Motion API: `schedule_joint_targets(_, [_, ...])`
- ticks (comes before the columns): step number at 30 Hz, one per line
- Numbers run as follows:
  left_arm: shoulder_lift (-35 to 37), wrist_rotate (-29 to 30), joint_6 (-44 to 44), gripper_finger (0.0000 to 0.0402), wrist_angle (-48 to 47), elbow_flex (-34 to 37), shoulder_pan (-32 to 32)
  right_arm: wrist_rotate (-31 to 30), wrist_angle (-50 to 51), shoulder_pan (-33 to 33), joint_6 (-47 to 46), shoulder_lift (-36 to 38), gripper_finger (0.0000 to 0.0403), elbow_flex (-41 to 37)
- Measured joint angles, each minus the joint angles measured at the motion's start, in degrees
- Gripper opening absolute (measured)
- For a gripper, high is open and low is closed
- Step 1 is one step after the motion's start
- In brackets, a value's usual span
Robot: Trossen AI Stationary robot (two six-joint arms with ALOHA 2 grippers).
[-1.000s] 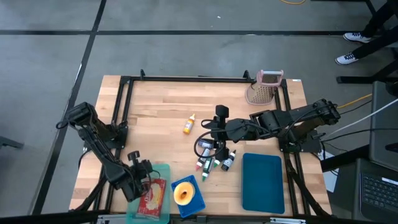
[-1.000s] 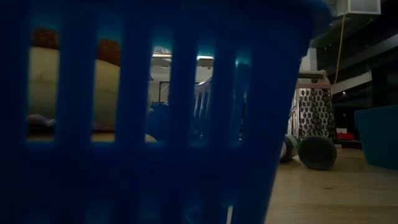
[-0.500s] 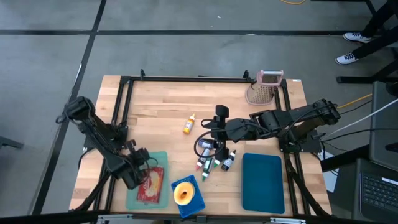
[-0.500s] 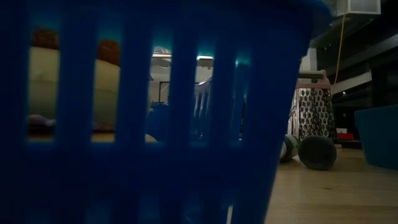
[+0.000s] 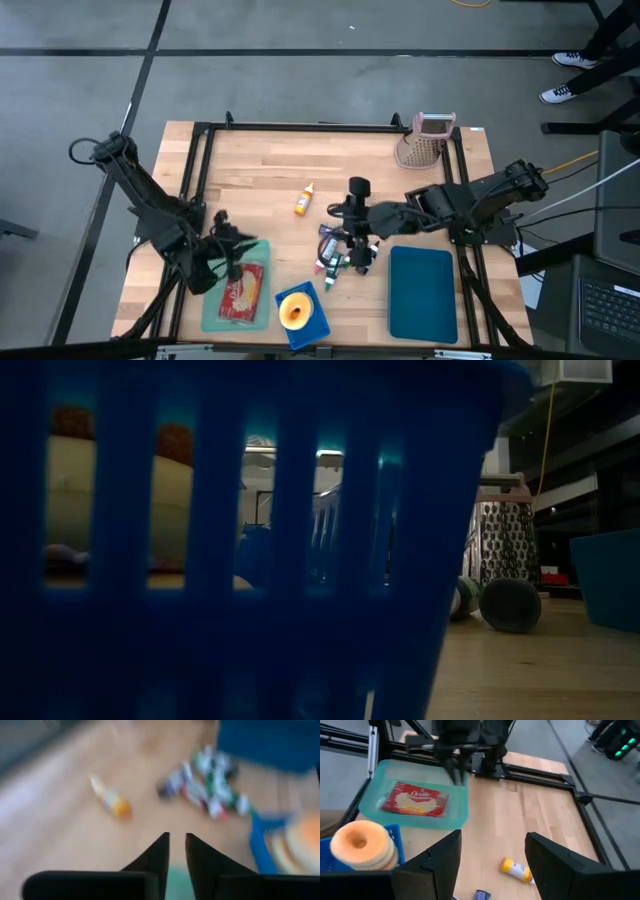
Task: Pick & Place Food Item
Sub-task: Put the yellow food coloring bottle into the dark blue bin
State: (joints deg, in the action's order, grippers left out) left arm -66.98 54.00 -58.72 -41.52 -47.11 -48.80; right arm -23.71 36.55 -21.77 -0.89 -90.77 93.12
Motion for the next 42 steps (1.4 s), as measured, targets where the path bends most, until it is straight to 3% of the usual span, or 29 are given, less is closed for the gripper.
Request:
schedule_joint_targets(3, [1.13,4.84,10.86,0.0096,1.98,-2.41,5.15,-10.59,0.81,-2.44,0.11,0.66,0.0217,0.01])
schedule_joint_targets(7, [1.48,4.07,23.92,0.0135,8.31,-3.08,14.49,-26.6,9.5,-6.38,-5.17,3.72,0.0217,0.04])
schedule_joint_targets(13, [1.51,-7.75,34.27,0.0157,17.46,-3.11,31.62,-32.91,32.42,-9.95,-32.47,7.1,0.0217,-1.28])
schedule_joint_targets(18, [-0.54,-19.44,35.45,0.0159,19.5,-3.11,45.5,-34.25,42.63,-11.29,-49.84,8.5,0.0217,-6.94])
schedule_joint_targets(25, [-10.48,-31.24,37.0,0.0185,25.12,-3.13,55.92,-34.15,43.01,-11.49,-61.66,11.69,0.0217,-18.31])
schedule_joint_targets(28, [-16.08,-35.8,36.98,0.0196,27.95,-3.13,58.18,-33.39,42.9,-11.51,-66.77,13.78,0.0217,-22.88])
schedule_joint_targets(32, [-21.72,-37.48,36.1,0.0203,28.77,-3.13,59.97,-32.41,42.55,-12.71,-71.74,15.99,0.0217,-26.69])
schedule_joint_targets(42, [-27.41,-42.66,31.5,0.0203,30.49,-3.15,59.16,-34.18,41.87,-15.94,-73.85,16.86,0.0217,-27.5])
